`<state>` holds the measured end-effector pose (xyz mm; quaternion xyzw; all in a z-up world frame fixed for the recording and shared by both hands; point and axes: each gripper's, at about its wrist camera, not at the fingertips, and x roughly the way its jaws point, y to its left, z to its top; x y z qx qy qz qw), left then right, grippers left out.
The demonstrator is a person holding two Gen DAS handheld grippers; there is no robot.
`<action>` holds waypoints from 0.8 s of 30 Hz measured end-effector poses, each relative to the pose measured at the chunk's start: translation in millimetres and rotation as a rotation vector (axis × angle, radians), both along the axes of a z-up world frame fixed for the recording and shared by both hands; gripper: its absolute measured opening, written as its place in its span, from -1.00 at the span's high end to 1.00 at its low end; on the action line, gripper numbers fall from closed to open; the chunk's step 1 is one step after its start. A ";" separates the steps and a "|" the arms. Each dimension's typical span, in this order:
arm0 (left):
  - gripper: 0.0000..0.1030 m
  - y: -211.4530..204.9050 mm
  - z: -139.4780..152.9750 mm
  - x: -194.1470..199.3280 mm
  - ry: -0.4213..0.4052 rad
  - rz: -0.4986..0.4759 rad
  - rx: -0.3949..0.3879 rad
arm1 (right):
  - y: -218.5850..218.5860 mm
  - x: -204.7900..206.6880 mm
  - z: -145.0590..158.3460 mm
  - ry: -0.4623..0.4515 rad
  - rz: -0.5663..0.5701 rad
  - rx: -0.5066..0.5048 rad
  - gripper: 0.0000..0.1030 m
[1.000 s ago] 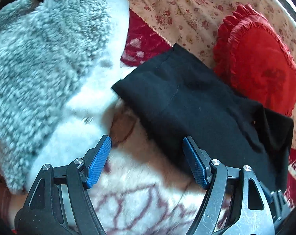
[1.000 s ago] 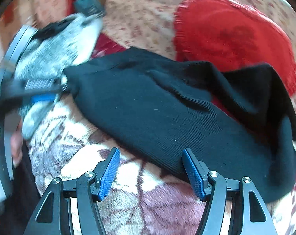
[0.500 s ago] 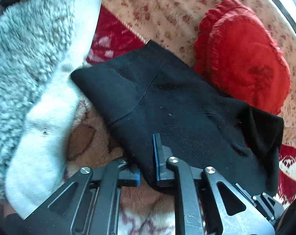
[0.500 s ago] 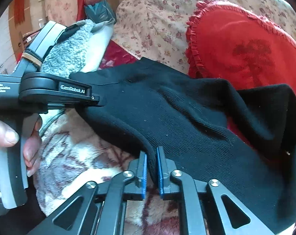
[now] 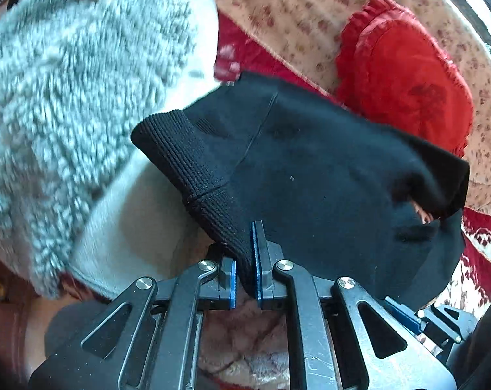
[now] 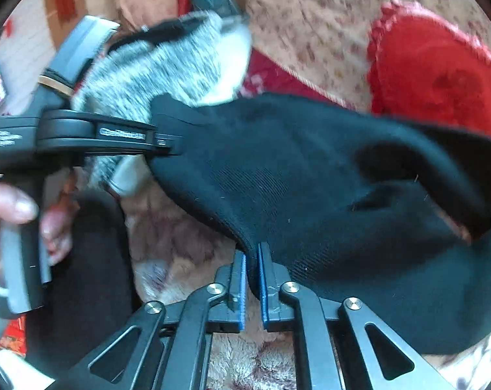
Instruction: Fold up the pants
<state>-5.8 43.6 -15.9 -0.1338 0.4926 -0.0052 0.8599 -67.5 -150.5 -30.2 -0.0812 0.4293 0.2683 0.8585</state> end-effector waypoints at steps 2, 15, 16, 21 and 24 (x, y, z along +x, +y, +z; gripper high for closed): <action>0.74 -3.0 7.1 -2.9 -0.023 0.009 0.036 | -5.1 0.6 2.3 0.030 0.000 0.014 0.71; -0.07 -21.6 52.2 -21.0 -0.137 0.021 0.085 | -171.5 19.8 22.3 0.042 -0.504 0.000 0.25; -0.07 -28.1 50.8 -17.7 -0.132 0.010 0.080 | -180.8 20.5 21.6 0.048 -0.540 0.007 0.25; -0.07 -70.8 36.8 -7.0 -0.084 -0.099 0.021 | -230.4 18.6 26.1 0.045 -0.693 0.009 0.25; -0.07 -96.7 25.5 -1.7 -0.053 -0.153 0.021 | -251.2 21.9 21.9 0.073 -0.767 0.003 0.24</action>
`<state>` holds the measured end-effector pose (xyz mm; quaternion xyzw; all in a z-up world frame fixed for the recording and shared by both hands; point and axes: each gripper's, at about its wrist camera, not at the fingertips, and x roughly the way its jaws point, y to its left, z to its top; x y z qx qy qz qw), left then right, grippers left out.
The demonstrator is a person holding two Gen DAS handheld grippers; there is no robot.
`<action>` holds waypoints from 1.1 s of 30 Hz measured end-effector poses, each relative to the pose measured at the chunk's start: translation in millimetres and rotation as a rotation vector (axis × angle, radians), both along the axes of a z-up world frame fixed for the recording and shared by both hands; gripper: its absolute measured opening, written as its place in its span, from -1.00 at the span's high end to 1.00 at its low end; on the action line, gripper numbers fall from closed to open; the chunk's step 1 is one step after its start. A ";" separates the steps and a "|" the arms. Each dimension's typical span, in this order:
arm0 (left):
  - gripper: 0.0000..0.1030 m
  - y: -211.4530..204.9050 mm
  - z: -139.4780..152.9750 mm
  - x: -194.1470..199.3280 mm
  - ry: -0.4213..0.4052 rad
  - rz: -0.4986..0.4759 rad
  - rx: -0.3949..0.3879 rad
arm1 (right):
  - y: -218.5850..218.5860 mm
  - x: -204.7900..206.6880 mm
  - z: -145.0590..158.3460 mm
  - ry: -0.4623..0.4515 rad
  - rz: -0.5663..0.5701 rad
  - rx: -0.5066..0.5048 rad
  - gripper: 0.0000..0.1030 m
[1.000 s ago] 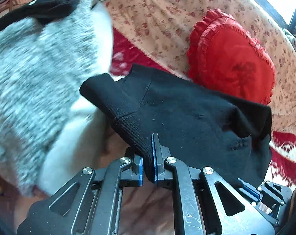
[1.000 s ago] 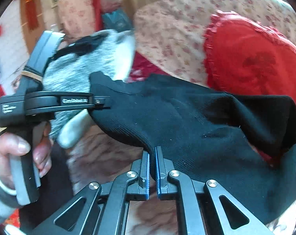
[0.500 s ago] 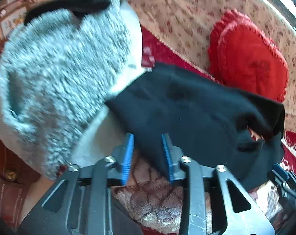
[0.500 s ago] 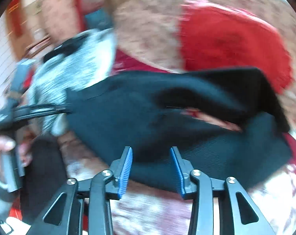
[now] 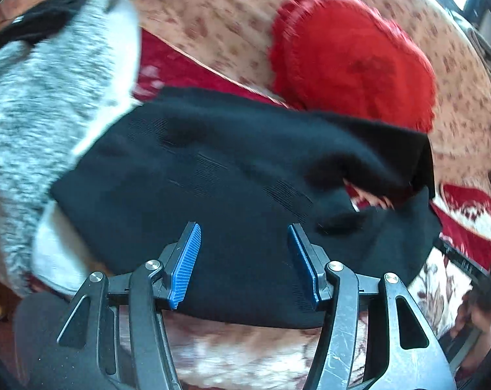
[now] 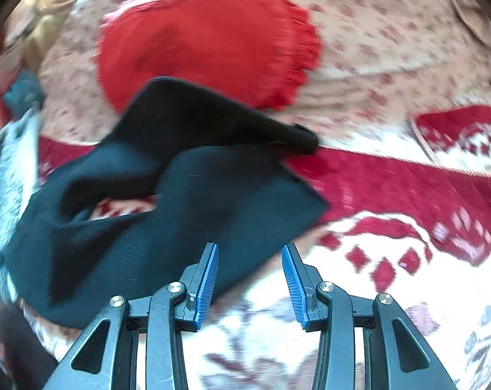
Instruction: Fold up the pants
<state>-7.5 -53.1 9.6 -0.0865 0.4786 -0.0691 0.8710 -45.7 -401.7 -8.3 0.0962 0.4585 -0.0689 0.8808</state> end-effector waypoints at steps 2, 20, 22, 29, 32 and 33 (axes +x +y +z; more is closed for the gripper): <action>-0.07 -14.7 -5.9 -1.0 0.011 -0.027 0.007 | -15.4 4.4 -4.1 0.017 -0.048 0.023 0.24; -0.07 -58.2 -24.7 4.9 0.049 -0.093 0.064 | -10.5 27.3 -11.2 -0.010 0.007 -0.044 0.91; -0.07 -56.1 -22.6 2.8 0.051 -0.091 0.051 | -7.3 20.5 -4.3 -0.007 0.017 -0.091 0.91; -0.07 -57.9 -11.9 -16.7 0.030 -0.116 0.056 | -17.9 -34.3 26.6 0.001 -0.007 -0.156 0.92; -0.07 -55.3 -13.8 -24.4 0.032 -0.116 0.067 | -22.3 -59.9 25.9 0.033 -0.014 -0.149 0.92; -0.07 -54.2 -16.3 -25.8 0.039 -0.114 0.070 | -20.4 -64.1 18.4 0.071 0.003 -0.154 0.92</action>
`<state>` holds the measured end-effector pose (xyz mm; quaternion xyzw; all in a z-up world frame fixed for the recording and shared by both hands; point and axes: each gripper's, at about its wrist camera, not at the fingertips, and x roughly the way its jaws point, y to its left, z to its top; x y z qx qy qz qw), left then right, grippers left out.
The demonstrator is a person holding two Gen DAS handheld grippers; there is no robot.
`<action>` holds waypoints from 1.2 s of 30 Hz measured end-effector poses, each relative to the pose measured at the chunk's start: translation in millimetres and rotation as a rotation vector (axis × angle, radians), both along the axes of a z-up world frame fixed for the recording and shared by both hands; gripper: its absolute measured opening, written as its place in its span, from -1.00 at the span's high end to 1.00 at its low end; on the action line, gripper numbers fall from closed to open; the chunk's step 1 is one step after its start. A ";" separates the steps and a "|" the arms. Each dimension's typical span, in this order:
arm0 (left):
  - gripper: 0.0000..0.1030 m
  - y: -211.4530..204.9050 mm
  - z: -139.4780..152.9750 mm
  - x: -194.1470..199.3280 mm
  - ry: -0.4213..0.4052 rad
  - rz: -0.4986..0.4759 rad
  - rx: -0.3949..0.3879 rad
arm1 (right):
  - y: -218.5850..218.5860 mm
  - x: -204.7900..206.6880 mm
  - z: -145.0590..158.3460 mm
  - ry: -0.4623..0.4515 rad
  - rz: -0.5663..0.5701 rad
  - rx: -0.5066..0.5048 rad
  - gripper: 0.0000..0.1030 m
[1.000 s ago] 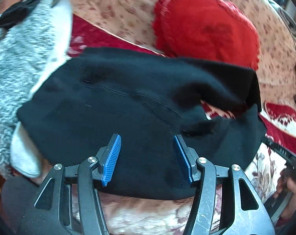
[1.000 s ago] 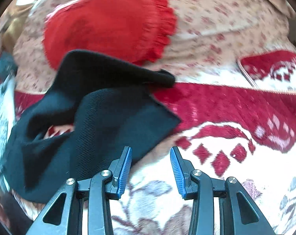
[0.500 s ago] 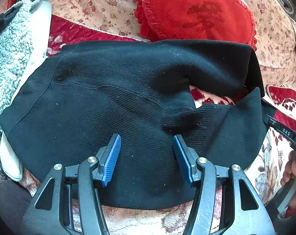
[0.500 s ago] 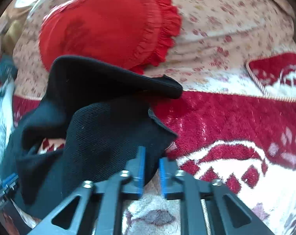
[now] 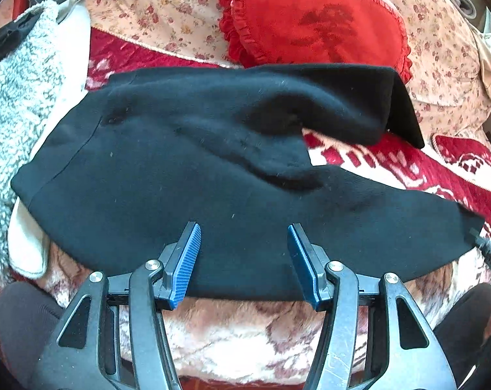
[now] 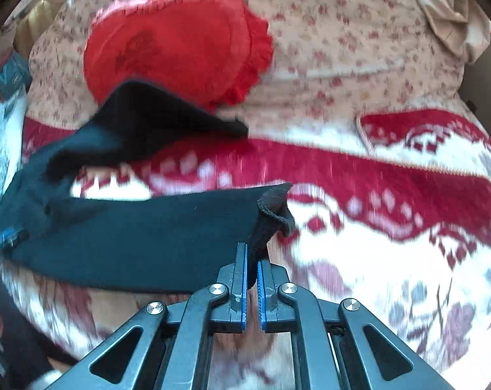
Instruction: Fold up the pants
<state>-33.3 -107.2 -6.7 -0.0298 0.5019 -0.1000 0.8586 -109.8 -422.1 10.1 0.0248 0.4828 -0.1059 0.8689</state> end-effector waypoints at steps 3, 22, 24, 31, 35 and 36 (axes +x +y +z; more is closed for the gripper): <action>-0.07 6.0 -7.6 -2.9 0.028 0.006 0.003 | 3.9 -0.3 -27.1 0.110 -0.006 -0.018 0.92; -0.07 102.6 -9.5 21.1 0.037 0.253 0.008 | 112.9 49.7 -9.9 -0.055 0.298 0.209 0.65; -0.07 103.0 -16.3 22.9 0.050 0.250 0.010 | 136.0 61.8 -20.8 -0.034 0.351 0.233 0.65; -0.07 103.6 -8.4 32.2 0.041 0.226 0.008 | 175.0 84.2 -45.9 0.029 0.446 0.186 0.55; -0.07 109.5 6.1 52.8 0.010 0.232 0.005 | 171.5 98.0 -28.0 0.016 0.474 0.222 0.51; -0.07 110.4 8.2 62.6 0.009 0.240 0.014 | 172.1 106.5 -22.0 0.001 0.477 0.224 0.47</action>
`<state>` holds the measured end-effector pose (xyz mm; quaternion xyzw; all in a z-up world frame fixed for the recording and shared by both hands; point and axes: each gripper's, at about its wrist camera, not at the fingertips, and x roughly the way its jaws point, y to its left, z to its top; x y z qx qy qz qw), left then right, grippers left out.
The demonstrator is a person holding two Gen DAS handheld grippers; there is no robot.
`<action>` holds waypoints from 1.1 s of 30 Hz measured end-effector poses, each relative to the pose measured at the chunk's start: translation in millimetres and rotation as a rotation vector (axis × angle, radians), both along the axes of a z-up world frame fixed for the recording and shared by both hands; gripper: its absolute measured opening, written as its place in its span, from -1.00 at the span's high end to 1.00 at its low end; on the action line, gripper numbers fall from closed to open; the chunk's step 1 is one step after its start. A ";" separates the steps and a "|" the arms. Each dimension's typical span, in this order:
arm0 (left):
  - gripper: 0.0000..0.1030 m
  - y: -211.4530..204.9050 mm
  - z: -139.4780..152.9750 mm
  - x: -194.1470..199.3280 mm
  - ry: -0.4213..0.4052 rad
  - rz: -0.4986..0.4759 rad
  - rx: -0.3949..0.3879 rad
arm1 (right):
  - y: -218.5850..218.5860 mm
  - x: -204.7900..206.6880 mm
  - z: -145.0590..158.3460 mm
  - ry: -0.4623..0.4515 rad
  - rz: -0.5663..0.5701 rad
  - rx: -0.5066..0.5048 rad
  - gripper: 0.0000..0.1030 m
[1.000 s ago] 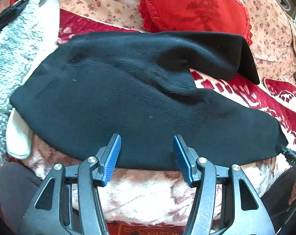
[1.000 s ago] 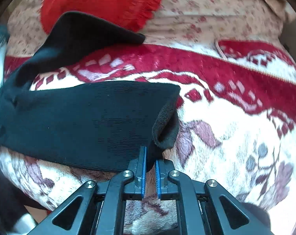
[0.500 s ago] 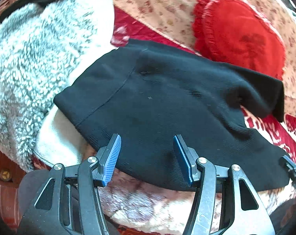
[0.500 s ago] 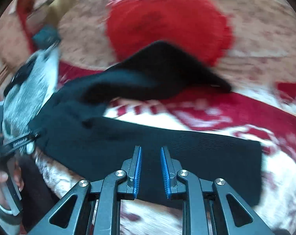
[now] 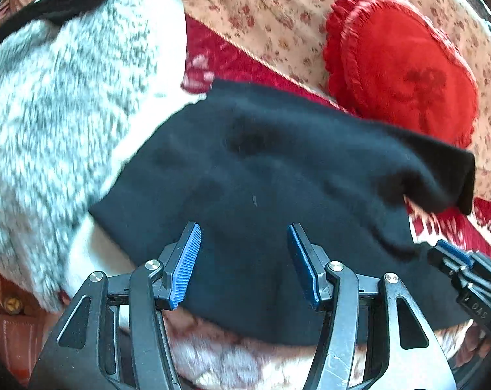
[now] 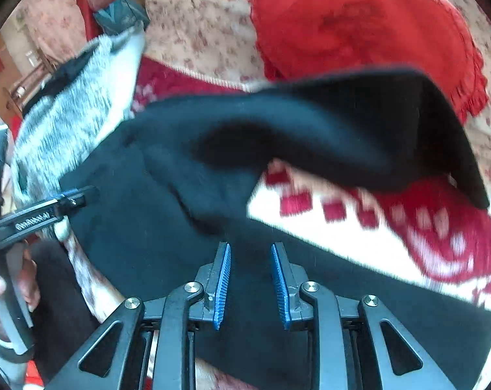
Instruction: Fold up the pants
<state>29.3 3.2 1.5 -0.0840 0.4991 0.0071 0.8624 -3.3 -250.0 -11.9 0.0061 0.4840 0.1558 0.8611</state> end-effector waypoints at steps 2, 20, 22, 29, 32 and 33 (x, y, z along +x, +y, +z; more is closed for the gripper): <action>-0.07 1.6 1.3 15.5 0.002 0.010 0.011 | 7.8 17.5 12.4 -0.043 0.014 -0.006 0.41; -0.20 17.9 -34.2 102.6 0.047 0.086 -0.038 | 133.6 216.4 -13.6 0.005 0.375 -0.185 0.17; -0.20 17.7 -33.9 104.0 0.040 0.082 -0.034 | 134.1 226.0 -27.4 0.072 0.424 -0.146 0.17; -0.20 42.6 -18.1 98.3 0.002 0.125 -0.104 | 122.1 219.2 -23.0 0.014 0.361 -0.073 0.88; -0.19 63.6 -1.4 84.9 -0.029 0.192 -0.098 | 119.8 193.5 6.0 -0.062 0.364 -0.046 0.91; -0.19 71.8 6.0 77.2 -0.049 0.213 -0.108 | 119.2 183.3 16.9 -0.089 0.363 -0.037 0.91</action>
